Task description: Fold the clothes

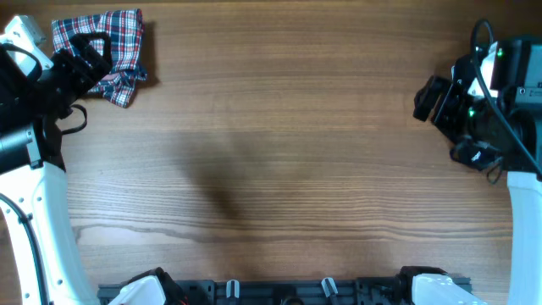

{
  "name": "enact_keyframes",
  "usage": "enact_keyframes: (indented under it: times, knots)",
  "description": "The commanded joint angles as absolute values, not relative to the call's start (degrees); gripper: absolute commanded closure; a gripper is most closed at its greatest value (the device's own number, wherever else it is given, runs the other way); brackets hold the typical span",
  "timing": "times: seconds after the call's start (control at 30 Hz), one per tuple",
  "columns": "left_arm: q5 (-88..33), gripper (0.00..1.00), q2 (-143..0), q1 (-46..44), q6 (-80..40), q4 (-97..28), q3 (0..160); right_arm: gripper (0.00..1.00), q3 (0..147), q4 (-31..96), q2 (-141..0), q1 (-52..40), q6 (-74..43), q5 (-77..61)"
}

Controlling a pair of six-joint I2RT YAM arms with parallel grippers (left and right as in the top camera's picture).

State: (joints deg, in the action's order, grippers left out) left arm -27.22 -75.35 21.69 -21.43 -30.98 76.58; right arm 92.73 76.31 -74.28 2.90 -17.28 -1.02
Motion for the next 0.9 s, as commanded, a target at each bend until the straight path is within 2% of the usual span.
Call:
enact_keyframes:
  times: [0.0, 0.4, 0.5, 0.7, 0.87]
  knots:
    - [-27.83, 0.0, -75.0, 21.5, -19.88, -31.22, 76.62, 0.0, 92.99, 80.31, -74.52, 2.87, -18.17, -0.4]
    - [-27.83, 0.0, -75.05, 21.5, -19.9, -31.2, 76.62, 0.0, 92.99, 82.89, -74.63, 2.87, -18.17, -0.73]
    - [-27.83, 0.0, -75.05, 21.5, -19.9, -31.2, 76.62, 0.0, 92.99, 87.15, -74.67, 2.87, -18.22, -6.44]
    - [-27.83, 0.0, -75.05, 21.5, -19.88, -31.2, 76.62, 0.0, 92.99, 87.05, -74.67, 2.87, -17.91, -6.17]
    - [-27.83, 0.0, -75.05, 21.5, -19.9, -31.2, 76.62, 0.0, 92.9, 81.76, -74.67, 2.87, -17.91, -7.51]
